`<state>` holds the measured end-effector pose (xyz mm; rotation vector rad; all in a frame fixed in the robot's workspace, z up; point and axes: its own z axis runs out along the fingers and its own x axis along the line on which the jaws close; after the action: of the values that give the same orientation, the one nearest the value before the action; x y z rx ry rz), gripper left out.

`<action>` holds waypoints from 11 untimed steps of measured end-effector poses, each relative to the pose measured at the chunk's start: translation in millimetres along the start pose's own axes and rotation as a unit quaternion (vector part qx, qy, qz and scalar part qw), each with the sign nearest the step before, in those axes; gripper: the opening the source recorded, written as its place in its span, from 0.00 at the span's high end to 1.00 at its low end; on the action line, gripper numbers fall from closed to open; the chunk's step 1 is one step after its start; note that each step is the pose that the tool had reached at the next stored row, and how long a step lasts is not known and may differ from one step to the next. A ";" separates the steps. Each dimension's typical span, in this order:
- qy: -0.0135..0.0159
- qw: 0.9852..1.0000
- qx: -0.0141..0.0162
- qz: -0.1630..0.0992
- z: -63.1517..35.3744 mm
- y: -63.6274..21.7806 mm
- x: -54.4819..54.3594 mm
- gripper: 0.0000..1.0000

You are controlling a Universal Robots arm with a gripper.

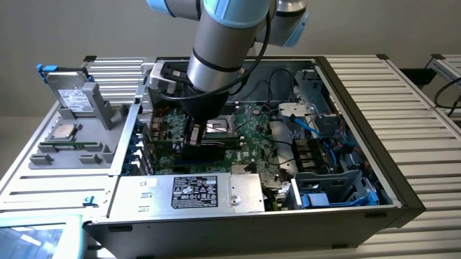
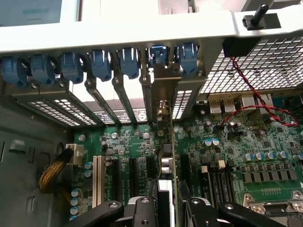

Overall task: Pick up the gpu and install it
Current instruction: 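Pick up the gpu and move the gpu toward the slot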

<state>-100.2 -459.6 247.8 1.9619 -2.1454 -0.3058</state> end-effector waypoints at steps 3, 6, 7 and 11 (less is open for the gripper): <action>0.000 1.000 0.000 0.000 0.3 -0.1 -0.1 0.72; 0.000 1.000 0.000 0.000 0.4 -0.1 -0.1 0.72; 0.000 1.000 0.000 0.000 0.4 -0.1 -0.1 0.72; 0.000 1.000 0.000 0.000 2.1 -0.6 -0.1 0.72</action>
<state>-100.2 -459.5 245.7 1.9619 -2.1454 -0.3059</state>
